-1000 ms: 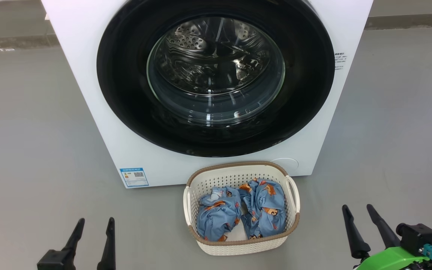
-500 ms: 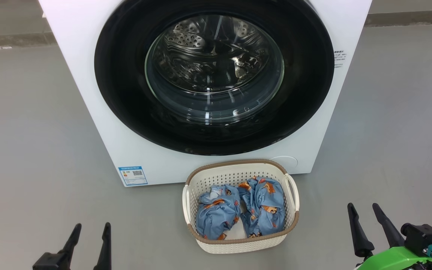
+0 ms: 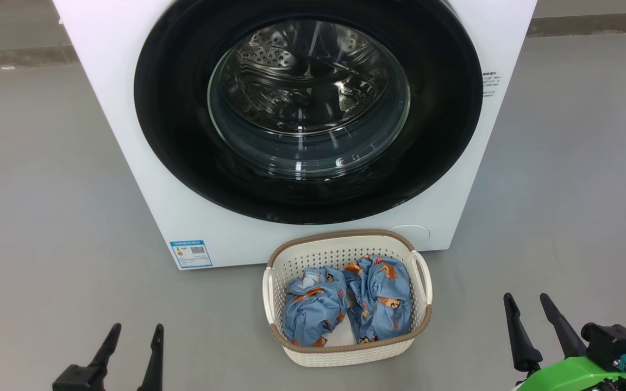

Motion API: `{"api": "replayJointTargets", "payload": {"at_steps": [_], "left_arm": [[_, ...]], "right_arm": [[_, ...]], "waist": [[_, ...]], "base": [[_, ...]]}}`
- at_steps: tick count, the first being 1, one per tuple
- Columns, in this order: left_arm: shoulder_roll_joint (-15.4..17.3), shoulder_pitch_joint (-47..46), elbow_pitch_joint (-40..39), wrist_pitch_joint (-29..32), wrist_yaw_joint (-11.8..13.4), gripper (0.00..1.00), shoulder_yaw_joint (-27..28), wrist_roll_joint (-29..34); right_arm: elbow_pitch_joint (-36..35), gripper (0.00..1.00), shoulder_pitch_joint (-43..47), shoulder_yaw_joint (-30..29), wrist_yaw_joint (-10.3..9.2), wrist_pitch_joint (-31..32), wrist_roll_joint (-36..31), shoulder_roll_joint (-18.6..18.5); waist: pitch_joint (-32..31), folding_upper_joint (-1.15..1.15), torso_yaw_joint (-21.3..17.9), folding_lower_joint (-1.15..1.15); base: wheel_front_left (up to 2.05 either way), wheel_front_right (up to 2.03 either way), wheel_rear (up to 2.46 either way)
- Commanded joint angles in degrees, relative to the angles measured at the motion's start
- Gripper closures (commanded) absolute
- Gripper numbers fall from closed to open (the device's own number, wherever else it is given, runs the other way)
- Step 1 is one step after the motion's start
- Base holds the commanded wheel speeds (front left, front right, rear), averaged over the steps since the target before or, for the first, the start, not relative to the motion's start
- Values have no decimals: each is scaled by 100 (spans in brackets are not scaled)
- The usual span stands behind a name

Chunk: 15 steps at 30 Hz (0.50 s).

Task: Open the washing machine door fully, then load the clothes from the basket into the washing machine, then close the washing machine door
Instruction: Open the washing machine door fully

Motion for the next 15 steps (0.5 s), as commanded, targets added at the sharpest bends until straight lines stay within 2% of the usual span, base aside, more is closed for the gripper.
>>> {"api": "replayJointTargets", "payload": {"at_steps": [1, 7, 15], "left_arm": [[75, -284, -105, -78, -9, 0, 213, 80], [78, -313, -134, -78, -9, 0, 221, 176], [74, -330, -116, -78, -9, 0, 227, 125]], "right_arm": [[-155, 0, -64, 118, 9, -71, -65, -44], [-167, 0, -68, 107, 9, -71, -62, -35], [-183, 0, -63, 80, 9, -71, -59, -30]], "waist": [[-2, 0, -5, 0], [-1, 0, -19, 0], [28, 0, -8, 0]], "base": [[47, 47, -94], [74, 74, -149], [118, 118, -236]]}}
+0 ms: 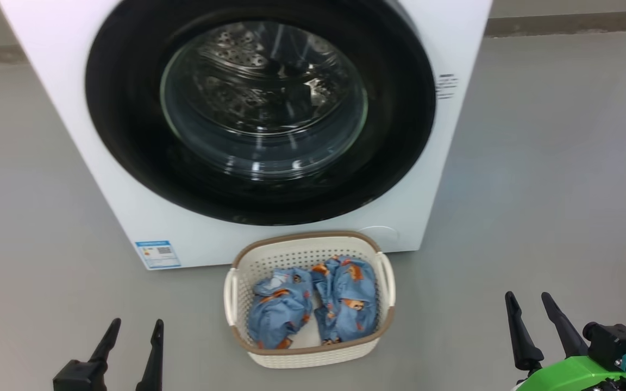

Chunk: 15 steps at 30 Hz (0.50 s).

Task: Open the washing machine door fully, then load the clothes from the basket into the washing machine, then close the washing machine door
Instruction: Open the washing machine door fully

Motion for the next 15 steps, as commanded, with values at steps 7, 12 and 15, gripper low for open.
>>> {"api": "replayJointTargets", "payload": {"at_steps": [7, 12, 15], "left_arm": [[89, -250, -124, -78, -9, 0, 187, -46], [95, -238, -134, -78, -9, 0, 180, -76], [64, -257, -210, -78, -9, 0, 181, -281]], "right_arm": [[-164, 0, -65, 143, 9, -71, -71, -59], [-158, 0, -71, 174, 9, -71, -82, -65], [-156, 0, -82, 177, 9, -71, -83, -65]], "waist": [[17, 0, 2, -1], [25, 0, -17, -1], [33, 0, -29, -1]], "base": [[123, 123, -246], [123, 123, -246], [118, 118, -237]]}}
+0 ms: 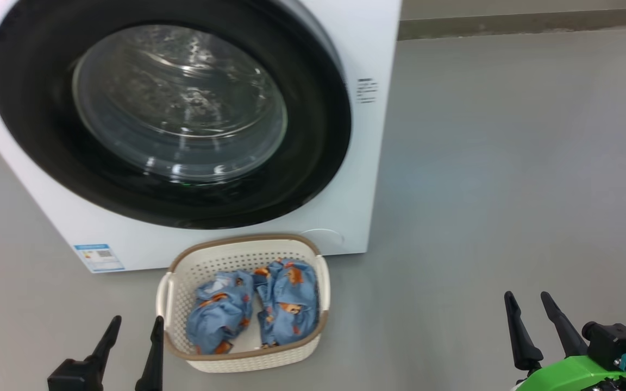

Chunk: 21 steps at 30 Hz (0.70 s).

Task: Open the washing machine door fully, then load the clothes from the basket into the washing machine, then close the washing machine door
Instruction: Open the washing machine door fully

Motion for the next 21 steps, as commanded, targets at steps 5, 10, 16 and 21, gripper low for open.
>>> {"api": "replayJointTargets", "payload": {"at_steps": [5, 10, 16, 21], "left_arm": [[111, -250, -133, -78, -9, 0, 180, -146], [124, -256, -100, -78, -9, 0, 138, -172], [120, -265, -90, -78, -9, 0, 65, -221], [115, -272, -85, -78, -9, 0, 50, -237]], "right_arm": [[-141, 0, -89, 149, 9, -71, -60, -58], [-135, 0, -96, 156, 9, -71, -41, -48], [-123, 0, -100, 192, 9, -71, -13, -30], [-110, 0, -129, 215, 9, -71, 4, -26]], "waist": [[7, 0, -16, 0], [10, 0, -21, 0], [25, 0, 4, 0], [38, 0, 22, 0]], "base": [[89, 89, -177], [49, 49, -98], [9, 9, -17], [0, 0, 0]]}}
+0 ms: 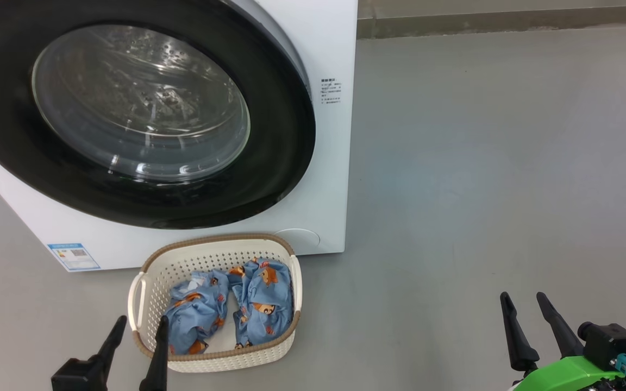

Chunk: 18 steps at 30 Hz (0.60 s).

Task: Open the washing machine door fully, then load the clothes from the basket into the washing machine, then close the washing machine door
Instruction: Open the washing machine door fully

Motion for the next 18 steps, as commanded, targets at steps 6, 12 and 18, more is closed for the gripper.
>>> {"api": "replayJointTargets", "payload": {"at_steps": [6, 12, 18], "left_arm": [[63, -210, -127, -78, -9, 0, 180, -60], [-38, -170, -170, -78, -9, 0, 226, -128], [-110, -226, -212, -78, -9, 0, 192, -165]], "right_arm": [[-109, 0, -194, 218, 9, -71, 113, -19], [-113, 89, -486, 412, 9, -71, 527, 42], [-145, 100, -1047, 597, 9, -71, 1508, 125]], "waist": [[16, 0, 13, 0], [88, 0, 48, 0], [259, 0, 121, 0]], "base": [[0, 0, 0], [0, 0, 0], [0, 0, 0]]}}
